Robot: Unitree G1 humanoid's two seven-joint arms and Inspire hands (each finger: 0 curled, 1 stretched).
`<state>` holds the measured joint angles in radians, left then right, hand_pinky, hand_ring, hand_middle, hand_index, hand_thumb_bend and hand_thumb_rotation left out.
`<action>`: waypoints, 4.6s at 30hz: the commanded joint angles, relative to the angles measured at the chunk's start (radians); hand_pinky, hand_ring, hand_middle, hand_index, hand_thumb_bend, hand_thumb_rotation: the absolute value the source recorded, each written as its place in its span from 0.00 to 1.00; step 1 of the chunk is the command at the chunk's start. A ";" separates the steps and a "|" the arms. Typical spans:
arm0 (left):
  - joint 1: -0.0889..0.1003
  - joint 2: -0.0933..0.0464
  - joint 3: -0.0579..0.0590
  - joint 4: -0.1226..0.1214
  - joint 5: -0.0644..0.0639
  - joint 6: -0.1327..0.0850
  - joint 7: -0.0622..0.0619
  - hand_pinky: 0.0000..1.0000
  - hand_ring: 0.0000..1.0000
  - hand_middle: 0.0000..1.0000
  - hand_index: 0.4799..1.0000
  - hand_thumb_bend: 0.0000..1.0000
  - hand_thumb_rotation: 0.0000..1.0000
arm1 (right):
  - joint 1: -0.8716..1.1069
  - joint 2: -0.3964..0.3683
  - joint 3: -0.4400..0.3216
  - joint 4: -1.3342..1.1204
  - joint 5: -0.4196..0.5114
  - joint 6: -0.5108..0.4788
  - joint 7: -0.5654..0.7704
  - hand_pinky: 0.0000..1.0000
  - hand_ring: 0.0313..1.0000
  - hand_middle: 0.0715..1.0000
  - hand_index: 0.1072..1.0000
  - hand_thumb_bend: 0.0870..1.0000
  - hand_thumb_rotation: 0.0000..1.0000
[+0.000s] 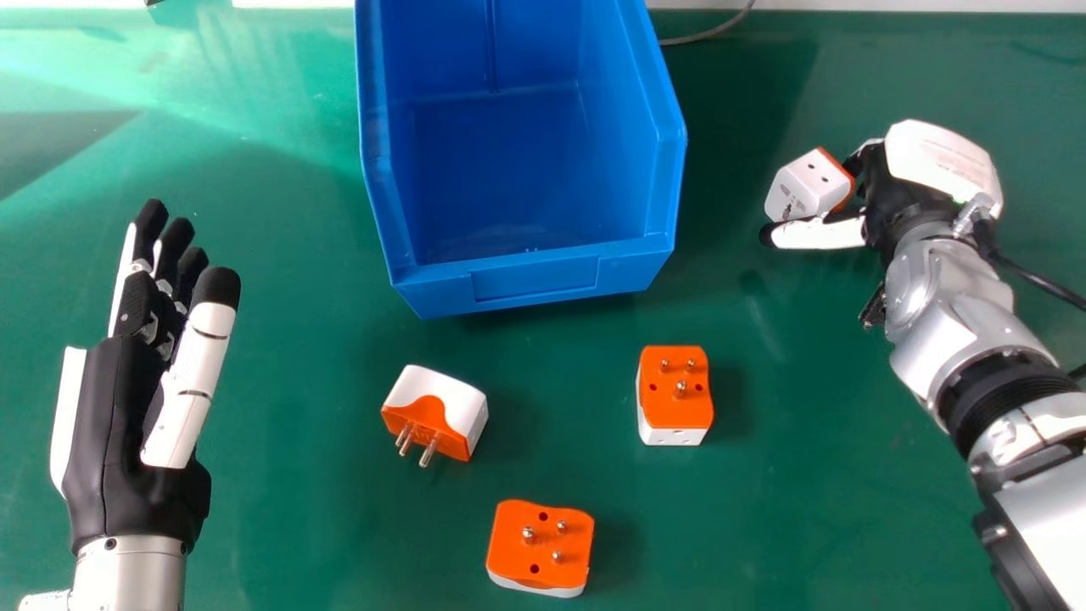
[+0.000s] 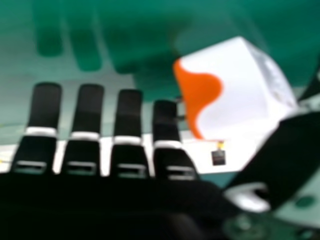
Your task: Pick all objects and put in blue box
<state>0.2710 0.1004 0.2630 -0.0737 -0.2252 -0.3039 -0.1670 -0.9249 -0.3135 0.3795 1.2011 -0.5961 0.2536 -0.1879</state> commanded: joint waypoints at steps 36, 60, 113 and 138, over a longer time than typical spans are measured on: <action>0.037 0.005 0.016 -0.051 0.005 -0.005 0.014 0.95 0.95 0.96 0.88 0.66 0.62 | -0.037 -0.012 0.036 0.019 -0.005 -0.039 -0.115 0.29 0.36 0.43 0.48 0.55 0.30; 0.052 0.005 0.015 -0.068 0.003 0.000 0.026 0.94 0.94 0.94 0.85 0.65 0.61 | -0.019 -0.013 0.018 0.033 0.008 -0.101 -0.239 0.32 0.36 0.42 0.48 0.47 0.03; 0.052 0.001 0.015 -0.075 0.001 0.019 0.025 0.94 0.94 0.94 0.86 0.66 0.60 | 0.336 -0.166 -0.124 -0.664 0.030 -0.101 -0.141 0.37 0.38 0.48 0.48 0.47 0.00; 0.046 -0.004 0.016 -0.073 0.001 0.018 0.016 0.94 0.94 0.95 0.87 0.65 0.60 | 0.855 -0.128 -0.218 -1.484 -0.095 0.091 0.036 0.32 0.36 0.43 0.49 0.46 0.00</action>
<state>0.3140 0.0934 0.2721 -0.1312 -0.2164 -0.2711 -0.1491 -0.0891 -0.4434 0.1808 -0.2098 -0.6700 0.3438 -0.1534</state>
